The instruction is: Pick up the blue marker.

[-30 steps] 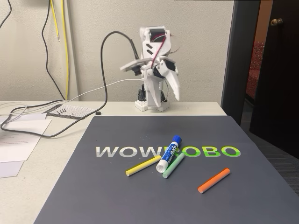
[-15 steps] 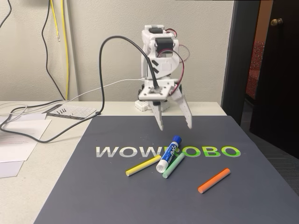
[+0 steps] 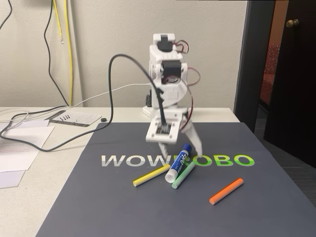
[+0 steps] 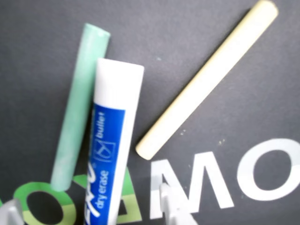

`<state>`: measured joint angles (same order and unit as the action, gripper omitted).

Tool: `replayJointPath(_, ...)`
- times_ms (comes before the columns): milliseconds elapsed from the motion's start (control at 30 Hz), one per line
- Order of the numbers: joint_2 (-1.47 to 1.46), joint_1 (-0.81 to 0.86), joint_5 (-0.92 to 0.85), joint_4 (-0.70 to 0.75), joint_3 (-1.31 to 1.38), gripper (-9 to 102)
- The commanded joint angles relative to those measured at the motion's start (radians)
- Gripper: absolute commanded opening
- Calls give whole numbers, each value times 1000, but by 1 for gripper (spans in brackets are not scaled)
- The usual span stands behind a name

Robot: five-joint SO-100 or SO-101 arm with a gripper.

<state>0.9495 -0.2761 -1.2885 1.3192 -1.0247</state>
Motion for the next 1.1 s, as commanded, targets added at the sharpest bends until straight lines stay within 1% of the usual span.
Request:
replayJointPath(0,0,6,3,17,61,38)
replayJointPath(300,-51,6,25,5,61,37)
replayJointPath(433,-55,5,43,-8,61,31)
replayJointPath(633,-64,0,66,-20,61,27)
replayJointPath(800,-64,-6,75,-20,61,19)
replayJointPath(1067,-64,-12,91,-15,61,13)
